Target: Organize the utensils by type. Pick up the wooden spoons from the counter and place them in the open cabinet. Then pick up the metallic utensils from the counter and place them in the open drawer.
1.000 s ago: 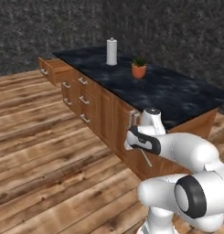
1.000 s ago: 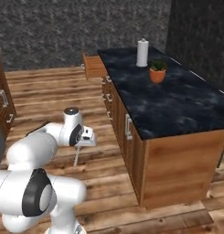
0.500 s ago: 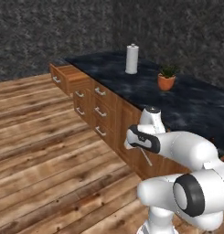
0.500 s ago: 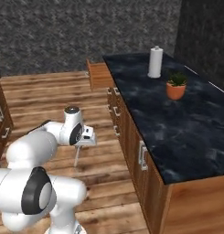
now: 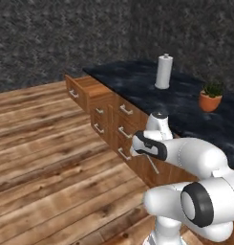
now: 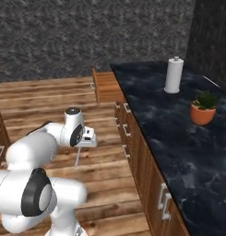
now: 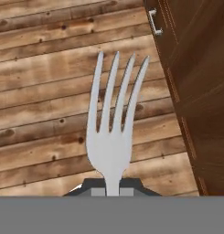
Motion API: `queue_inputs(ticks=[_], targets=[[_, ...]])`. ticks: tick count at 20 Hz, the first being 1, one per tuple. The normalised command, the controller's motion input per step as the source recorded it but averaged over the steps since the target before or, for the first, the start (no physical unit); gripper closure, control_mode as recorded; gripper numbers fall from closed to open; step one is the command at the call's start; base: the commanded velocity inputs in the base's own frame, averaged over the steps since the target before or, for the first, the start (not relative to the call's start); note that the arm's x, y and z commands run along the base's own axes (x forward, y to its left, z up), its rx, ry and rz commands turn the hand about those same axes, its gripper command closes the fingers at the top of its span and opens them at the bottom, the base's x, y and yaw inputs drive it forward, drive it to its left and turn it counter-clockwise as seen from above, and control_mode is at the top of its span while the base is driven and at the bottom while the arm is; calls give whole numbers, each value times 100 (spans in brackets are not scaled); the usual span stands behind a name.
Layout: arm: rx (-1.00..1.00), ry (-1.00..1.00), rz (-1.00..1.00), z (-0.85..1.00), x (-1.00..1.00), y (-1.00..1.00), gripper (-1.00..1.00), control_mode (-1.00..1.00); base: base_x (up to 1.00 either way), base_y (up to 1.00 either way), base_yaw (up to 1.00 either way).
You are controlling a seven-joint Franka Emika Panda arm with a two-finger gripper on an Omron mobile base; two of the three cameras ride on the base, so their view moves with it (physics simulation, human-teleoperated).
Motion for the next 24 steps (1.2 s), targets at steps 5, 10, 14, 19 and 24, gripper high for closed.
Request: queue_inputs(ticks=[5, 10, 14, 19, 24], targets=[[0, 0, 0, 0, 0, 0, 100, 100, 100, 14, 7], [0, 0, 0, 0, 0, 0, 100, 100, 100, 7, 8], [0, 0, 0, 0, 0, 0, 100, 100, 100, -6, 4], [0, 0, 0, 0, 0, 0, 100, 100, 100, -21, 0], [0, 0, 0, 0, 0, 0, 100, 100, 100, -9, 1]])
